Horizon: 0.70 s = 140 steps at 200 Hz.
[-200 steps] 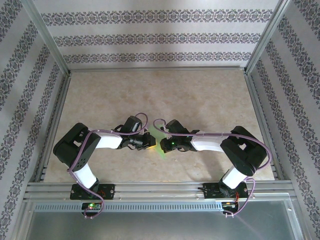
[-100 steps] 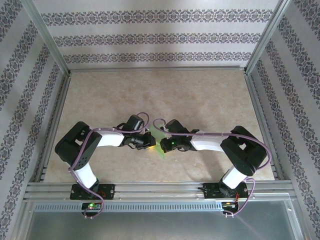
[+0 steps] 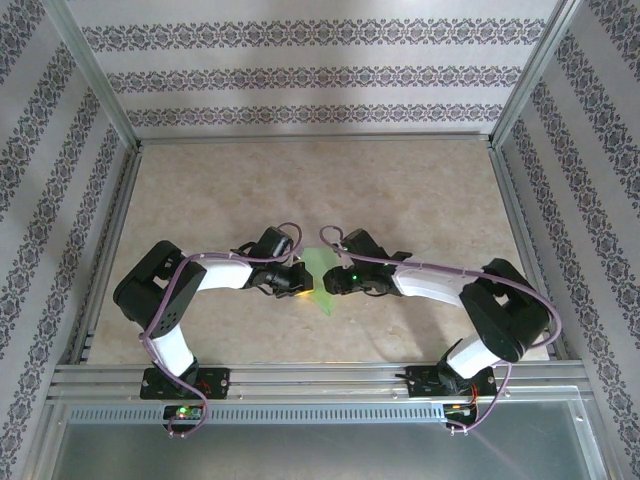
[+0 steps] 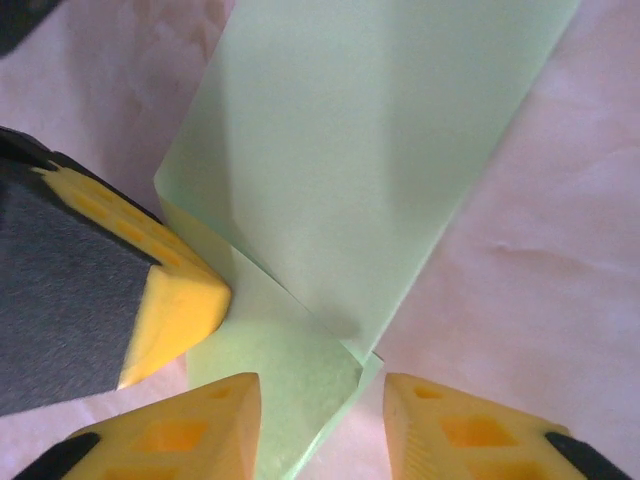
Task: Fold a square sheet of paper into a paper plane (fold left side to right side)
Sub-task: Third fold the triangle at the center of the table.
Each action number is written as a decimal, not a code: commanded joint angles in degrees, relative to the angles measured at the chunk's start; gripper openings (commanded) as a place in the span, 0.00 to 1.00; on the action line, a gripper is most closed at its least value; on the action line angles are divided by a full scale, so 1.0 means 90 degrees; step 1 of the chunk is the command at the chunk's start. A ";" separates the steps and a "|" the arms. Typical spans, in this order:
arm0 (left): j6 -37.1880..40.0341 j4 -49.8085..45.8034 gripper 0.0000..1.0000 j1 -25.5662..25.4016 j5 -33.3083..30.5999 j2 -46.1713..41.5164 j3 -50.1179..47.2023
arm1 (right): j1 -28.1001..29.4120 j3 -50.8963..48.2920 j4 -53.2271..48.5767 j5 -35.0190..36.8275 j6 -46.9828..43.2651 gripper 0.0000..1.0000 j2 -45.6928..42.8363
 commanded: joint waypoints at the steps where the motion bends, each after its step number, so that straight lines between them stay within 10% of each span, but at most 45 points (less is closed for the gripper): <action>1: 0.0147 -0.0758 0.10 -0.0075 -0.0646 0.0368 -0.0106 | -0.0183 0.0093 -0.0580 0.0029 0.0135 0.40 -0.0502; 69: 0.0087 -0.0795 0.10 -0.0075 -0.0675 0.0336 -0.0090 | -0.0017 -0.0326 -0.0343 -0.2130 0.1479 0.00 -0.0843; 140: 0.0094 -0.0795 0.10 -0.0075 -0.0673 0.0338 -0.0077 | 0.0589 -0.0126 0.0109 -0.1933 0.1687 0.00 0.0276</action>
